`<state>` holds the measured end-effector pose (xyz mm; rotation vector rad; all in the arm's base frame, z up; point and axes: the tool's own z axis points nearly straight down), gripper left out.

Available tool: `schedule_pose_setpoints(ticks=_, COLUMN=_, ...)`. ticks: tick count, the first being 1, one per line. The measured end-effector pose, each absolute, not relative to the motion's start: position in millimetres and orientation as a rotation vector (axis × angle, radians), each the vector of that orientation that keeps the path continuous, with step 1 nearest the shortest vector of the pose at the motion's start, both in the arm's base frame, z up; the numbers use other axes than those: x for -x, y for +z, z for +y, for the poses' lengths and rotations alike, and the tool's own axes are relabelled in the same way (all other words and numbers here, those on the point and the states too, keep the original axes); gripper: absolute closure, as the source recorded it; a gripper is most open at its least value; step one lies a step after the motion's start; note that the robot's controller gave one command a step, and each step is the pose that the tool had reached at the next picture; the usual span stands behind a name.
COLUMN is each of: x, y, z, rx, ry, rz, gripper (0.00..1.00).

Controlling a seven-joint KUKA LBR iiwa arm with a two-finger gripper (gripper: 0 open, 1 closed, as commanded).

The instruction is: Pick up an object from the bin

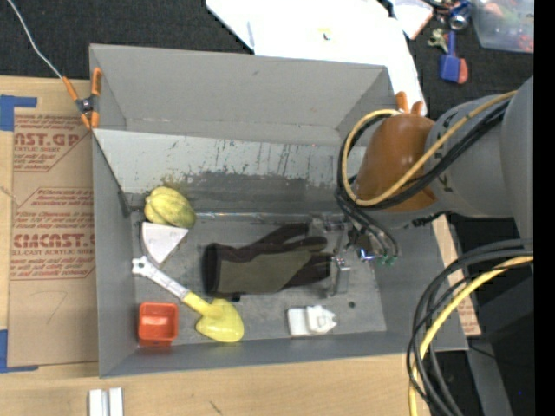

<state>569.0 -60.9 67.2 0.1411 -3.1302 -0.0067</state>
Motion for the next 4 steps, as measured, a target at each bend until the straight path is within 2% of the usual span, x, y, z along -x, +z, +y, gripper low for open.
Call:
schedule_pose_setpoints(ticks=1, x=-579.4, y=113, z=-57, rx=-0.122, ry=0.0, rz=-3.146, gripper=0.0)
schedule_pose_setpoints(ticks=2, x=-568.9, y=67, z=-60, rx=-0.141, ry=-0.007, rz=-3.131, gripper=0.0)
schedule_pose_setpoints(ticks=3, x=-573.8, y=70, z=28, rx=-0.162, ry=-0.005, rz=-3.147, gripper=0.0)
schedule_pose_setpoints(ticks=4, x=-569.4, y=67, z=-61, rx=-0.138, ry=-0.005, rz=-3.133, gripper=1.0)
